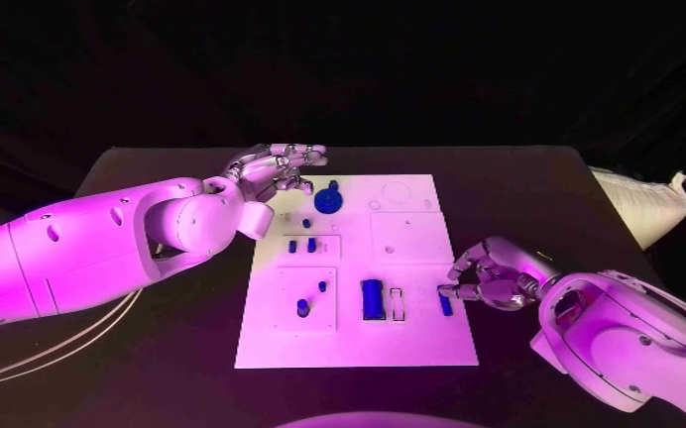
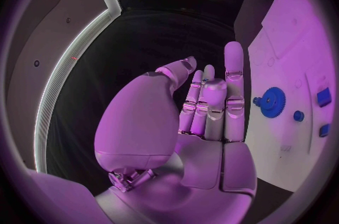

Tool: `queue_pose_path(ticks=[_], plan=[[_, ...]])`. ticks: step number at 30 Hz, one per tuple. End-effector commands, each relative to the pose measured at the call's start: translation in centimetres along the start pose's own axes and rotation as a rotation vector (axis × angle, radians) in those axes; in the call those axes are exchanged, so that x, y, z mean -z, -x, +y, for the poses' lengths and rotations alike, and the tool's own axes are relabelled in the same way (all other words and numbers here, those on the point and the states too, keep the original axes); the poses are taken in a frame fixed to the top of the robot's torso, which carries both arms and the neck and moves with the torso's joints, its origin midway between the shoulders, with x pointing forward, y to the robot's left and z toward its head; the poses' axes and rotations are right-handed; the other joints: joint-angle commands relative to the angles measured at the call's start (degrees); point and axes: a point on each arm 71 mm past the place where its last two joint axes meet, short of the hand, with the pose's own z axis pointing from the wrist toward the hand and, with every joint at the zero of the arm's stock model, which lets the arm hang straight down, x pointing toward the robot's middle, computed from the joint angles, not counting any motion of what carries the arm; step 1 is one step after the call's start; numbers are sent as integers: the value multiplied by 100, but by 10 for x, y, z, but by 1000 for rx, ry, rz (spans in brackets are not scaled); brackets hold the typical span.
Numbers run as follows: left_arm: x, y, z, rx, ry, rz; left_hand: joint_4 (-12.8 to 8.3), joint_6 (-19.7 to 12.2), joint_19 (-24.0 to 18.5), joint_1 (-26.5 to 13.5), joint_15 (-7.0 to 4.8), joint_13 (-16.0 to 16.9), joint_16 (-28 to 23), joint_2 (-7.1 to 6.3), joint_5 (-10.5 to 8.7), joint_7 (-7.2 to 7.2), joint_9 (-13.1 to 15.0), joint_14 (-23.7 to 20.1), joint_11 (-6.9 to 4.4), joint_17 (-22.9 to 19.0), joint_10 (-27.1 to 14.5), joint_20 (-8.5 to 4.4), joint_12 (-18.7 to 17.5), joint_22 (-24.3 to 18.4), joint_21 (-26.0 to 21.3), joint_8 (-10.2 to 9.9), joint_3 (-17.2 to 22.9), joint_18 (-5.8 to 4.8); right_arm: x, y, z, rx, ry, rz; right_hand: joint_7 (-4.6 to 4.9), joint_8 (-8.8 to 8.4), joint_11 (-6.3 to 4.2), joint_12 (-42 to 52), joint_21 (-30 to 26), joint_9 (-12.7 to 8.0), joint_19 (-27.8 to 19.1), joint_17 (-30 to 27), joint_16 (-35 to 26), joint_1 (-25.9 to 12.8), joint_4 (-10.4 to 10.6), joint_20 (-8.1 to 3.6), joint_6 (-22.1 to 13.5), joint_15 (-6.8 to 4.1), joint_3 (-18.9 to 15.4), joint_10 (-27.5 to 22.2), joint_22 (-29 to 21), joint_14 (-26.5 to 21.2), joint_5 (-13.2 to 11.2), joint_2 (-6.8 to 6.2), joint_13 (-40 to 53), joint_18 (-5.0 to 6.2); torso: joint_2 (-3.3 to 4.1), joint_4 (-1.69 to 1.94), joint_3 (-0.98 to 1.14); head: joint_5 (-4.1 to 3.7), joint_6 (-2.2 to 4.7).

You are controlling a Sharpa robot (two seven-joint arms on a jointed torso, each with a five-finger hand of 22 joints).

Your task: Assemble the parts on the task board

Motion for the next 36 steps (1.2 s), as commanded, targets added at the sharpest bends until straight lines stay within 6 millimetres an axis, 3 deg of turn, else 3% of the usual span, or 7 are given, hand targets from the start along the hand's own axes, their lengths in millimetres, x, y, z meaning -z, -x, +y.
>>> queue_pose_path(ticks=[1, 5, 11, 25, 36], plan=[[-1, -2, 0, 2, -7, 21, -2, -40, -3, 12, 10, 3, 32, 38, 25, 19, 8, -50, 13, -6, -37, 15, 20, -9, -21, 19, -12, 63, 1, -6, -9, 90, -94, 36, -7, -55, -15, -40, 19, -26, 75, 1337, 13, 9, 7, 2, 86, -23, -27, 42, 13, 556, -5, 7, -854, -9, -18, -44, -4, -3, 5], [-1, -3, 0, 3, -7, 22, -2, -40, -3, 12, 10, 3, 32, 38, 25, 19, 8, -50, 13, -6, -37, 15, 20, -9, -21, 19, -12, 63, 0, -11, -11, 108, -117, 49, -20, -102, -25, -40, 33, -59, 83, 1341, 16, -50, 57, -7, 165, -31, -82, 57, 34, 557, -47, -21, -846, -14, -21, -60, 3, 10, -7], [-1, -3, 1, 4, -5, 25, -2, -40, -3, 12, 10, 3, 32, 38, 25, 19, 8, -50, 13, -6, -37, 15, 20, -9, -21, 19, -12, 63, -3, -17, -10, 124, -130, 61, -34, -167, -37, -57, 31, -97, 82, 1341, 16, -99, 128, -18, 241, -43, -116, 63, 32, 557, 55, 3, -847, -13, -13, -39, -2, -15, -22], [-2, -4, 1, 4, -3, 28, 0, -44, -3, 2, 12, 3, 37, 51, 24, 21, 9, -53, 15, -15, -46, 16, 40, -11, -23, 30, -22, 62, -9, -27, -1, 153, -106, 57, -43, -227, -46, -65, 28, -128, 80, 1342, 15, -79, 162, -25, 291, -49, -118, 67, 29, 557, 190, 28, -840, -13, -18, -42, -4, 16, -46], [-1, -5, 1, 5, -3, 31, 23, -50, -3, -36, 16, 3, 44, 66, 22, 23, 9, -56, 19, -22, -57, 20, 60, -14, -27, 42, -42, 60, -15, -29, 9, 294, -79, 3, -32, -304, -35, -108, 17, -165, 70, 1327, 4, -97, 196, -22, 315, -43, -197, 52, 18, 553, 82, -73, -859, -11, -11, -29, 1, 40, -50]])
